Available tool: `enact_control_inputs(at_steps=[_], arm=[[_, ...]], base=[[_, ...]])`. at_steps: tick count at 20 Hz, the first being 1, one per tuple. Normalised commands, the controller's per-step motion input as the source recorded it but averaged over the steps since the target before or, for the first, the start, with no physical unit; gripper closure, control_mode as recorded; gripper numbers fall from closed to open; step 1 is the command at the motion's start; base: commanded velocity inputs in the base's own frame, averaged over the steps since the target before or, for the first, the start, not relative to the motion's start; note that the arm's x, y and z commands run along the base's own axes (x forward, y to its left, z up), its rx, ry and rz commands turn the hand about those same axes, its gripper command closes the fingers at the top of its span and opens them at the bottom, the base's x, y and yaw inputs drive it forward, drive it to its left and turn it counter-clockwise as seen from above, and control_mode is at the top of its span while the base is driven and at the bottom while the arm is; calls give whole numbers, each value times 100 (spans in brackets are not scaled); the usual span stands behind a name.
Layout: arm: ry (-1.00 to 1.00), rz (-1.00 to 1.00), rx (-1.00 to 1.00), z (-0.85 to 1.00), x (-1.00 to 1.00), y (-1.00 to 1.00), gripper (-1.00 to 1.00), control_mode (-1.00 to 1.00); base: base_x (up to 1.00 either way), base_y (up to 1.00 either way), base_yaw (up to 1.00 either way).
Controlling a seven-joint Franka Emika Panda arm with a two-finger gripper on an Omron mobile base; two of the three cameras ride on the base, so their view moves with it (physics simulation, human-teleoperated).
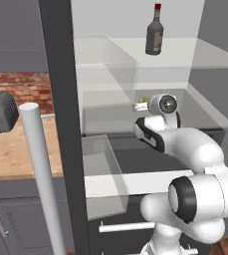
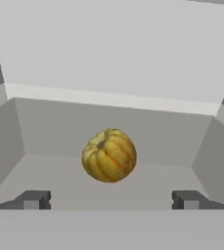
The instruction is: Place the liquor on the top shelf of the fridge to keep it out of children's reach, and place the squash and lemon on lower shelves for easy access.
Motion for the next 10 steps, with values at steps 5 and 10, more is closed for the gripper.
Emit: enact_control_inputs(at_steps=[5, 10], arm=[[11, 0, -5, 37, -98, 0, -100, -100], [17, 0, -1, 24, -100, 0, -100, -100]], base=[[0, 0, 0], [0, 0, 0]])
